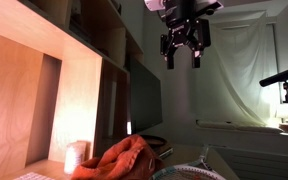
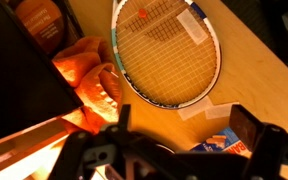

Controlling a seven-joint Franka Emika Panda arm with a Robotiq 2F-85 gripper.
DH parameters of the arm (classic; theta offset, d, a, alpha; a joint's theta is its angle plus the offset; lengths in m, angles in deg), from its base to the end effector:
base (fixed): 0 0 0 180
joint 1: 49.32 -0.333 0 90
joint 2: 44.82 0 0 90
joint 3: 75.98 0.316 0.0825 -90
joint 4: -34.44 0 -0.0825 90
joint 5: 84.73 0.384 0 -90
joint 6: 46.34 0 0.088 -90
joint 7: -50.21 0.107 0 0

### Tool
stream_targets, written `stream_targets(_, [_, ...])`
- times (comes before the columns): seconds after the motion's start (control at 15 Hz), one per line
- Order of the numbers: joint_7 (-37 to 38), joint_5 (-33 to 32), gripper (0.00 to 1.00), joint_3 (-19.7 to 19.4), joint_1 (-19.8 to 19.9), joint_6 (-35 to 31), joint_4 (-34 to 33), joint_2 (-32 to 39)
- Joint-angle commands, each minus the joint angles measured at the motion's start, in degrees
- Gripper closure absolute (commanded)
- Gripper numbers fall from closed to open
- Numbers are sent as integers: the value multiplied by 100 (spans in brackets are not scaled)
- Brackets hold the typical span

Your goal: Take a bandaid and put it in the glass

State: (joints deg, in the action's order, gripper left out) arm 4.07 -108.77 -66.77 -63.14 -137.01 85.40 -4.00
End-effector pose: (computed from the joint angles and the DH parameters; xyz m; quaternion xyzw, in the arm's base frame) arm 0.7135 0.2073 0.4886 0.8215 0.5482 -0.0403 0.1515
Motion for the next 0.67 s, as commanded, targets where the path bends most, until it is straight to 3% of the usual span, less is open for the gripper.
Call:
stream_targets(0.0, [3, 0, 0, -4, 12, -4, -21, 22])
stream_targets(0.47, [-92, -7, 0, 8, 35, -30, -121, 93])
stream_targets(0.6, [-185, -145, 0, 17, -43, -422, -202, 167])
